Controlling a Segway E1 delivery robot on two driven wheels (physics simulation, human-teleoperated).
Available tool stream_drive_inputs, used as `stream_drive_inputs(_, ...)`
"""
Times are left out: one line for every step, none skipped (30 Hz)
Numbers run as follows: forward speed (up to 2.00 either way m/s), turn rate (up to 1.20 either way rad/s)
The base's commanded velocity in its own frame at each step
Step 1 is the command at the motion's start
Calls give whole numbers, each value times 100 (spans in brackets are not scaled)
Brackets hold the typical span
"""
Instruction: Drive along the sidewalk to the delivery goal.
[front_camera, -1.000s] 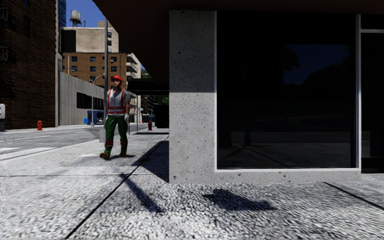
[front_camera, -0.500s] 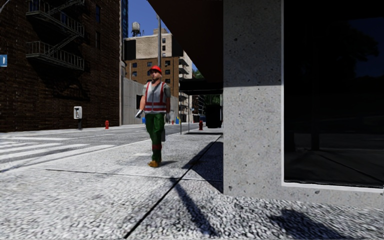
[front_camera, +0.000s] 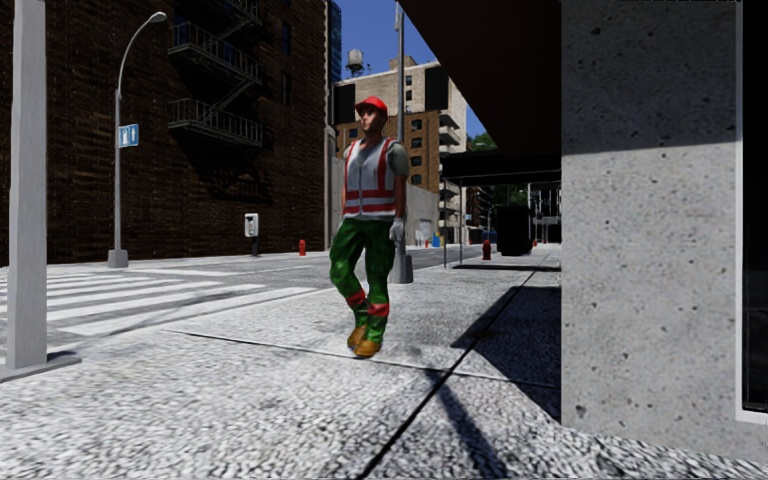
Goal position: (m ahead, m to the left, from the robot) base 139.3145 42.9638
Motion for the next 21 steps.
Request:
stream_drive_inputs(0,0)
stream_drive_inputs(0,0)
stream_drive_inputs(0,0)
stream_drive_inputs(0,0)
stream_drive_inputs(0,0)
stream_drive_inputs(0,0)
stream_drive_inputs(0,0)
stream_drive_inputs(0,0)
stream_drive_inputs(0,0)
stream_drive_inputs(0,0)
stream_drive_inputs(0,0)
stream_drive_inputs(0,0)
stream_drive_inputs(0,0)
stream_drive_inputs(0,0)
stream_drive_inputs(0,0)
stream_drive_inputs(0,0)
stream_drive_inputs(0,0)
stream_drive_inputs(0,0)
stream_drive_inputs(0,0)
stream_drive_inputs(0,0)
stream_drive_inputs(0,0)
